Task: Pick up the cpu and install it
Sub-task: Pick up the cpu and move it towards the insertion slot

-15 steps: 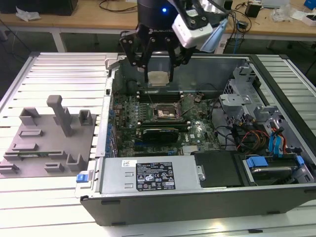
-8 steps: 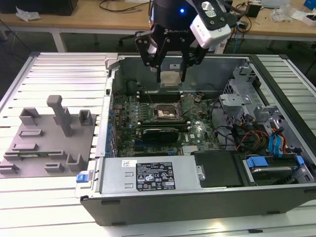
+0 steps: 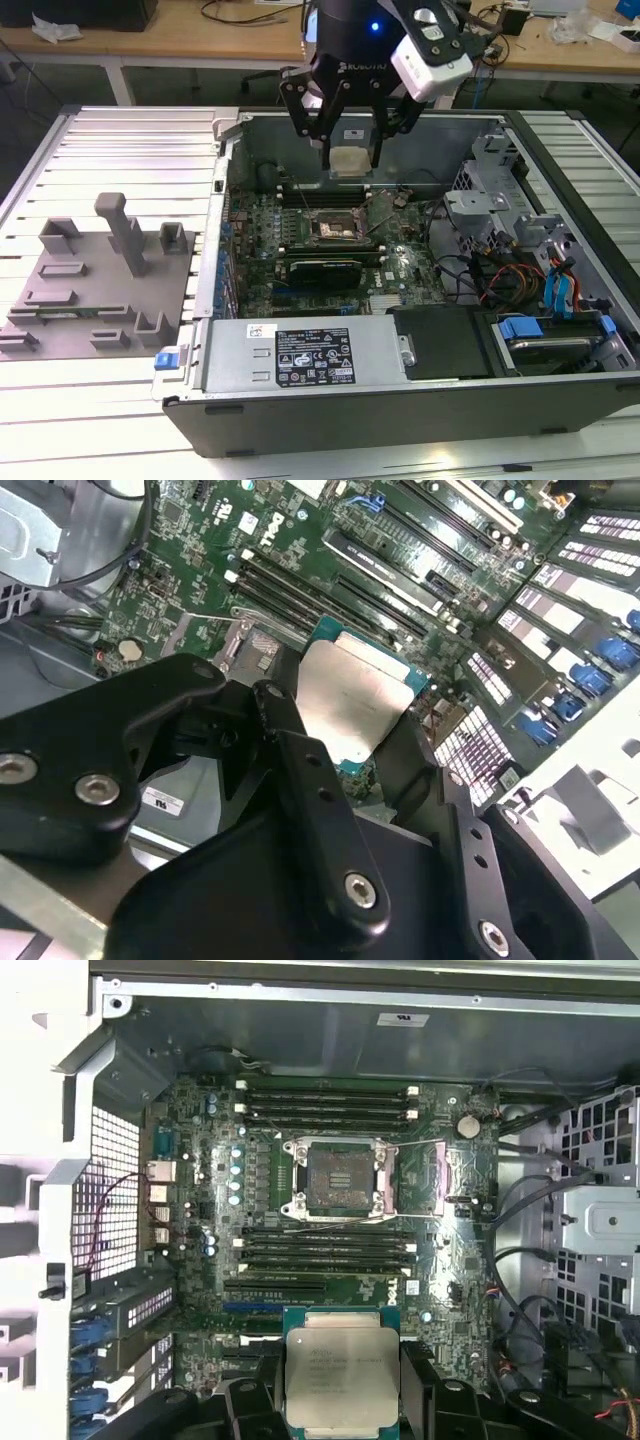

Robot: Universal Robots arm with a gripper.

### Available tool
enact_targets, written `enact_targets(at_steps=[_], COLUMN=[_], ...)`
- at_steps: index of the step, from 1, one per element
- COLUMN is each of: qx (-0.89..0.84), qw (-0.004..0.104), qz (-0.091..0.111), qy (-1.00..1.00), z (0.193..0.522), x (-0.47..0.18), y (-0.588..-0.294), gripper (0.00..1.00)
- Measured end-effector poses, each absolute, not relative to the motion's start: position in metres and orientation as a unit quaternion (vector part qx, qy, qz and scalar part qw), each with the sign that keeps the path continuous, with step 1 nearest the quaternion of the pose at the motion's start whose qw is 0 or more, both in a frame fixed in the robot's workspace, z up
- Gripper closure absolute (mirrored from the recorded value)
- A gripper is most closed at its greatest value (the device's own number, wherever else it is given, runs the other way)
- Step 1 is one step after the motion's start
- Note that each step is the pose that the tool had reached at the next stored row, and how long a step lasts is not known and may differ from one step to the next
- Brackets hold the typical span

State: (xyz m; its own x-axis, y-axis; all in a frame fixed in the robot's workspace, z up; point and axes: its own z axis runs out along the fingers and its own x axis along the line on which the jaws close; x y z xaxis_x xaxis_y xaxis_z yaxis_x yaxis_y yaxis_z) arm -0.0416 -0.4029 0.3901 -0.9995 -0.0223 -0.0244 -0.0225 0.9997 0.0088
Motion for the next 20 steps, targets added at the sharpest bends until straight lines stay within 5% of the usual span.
enact_targets(at_steps=[20], qx=[-0.011], qw=[0.012], qz=[0.0], qy=[1.0], z=[0.348], x=[-0.039], y=[-0.395], gripper=[0.45])
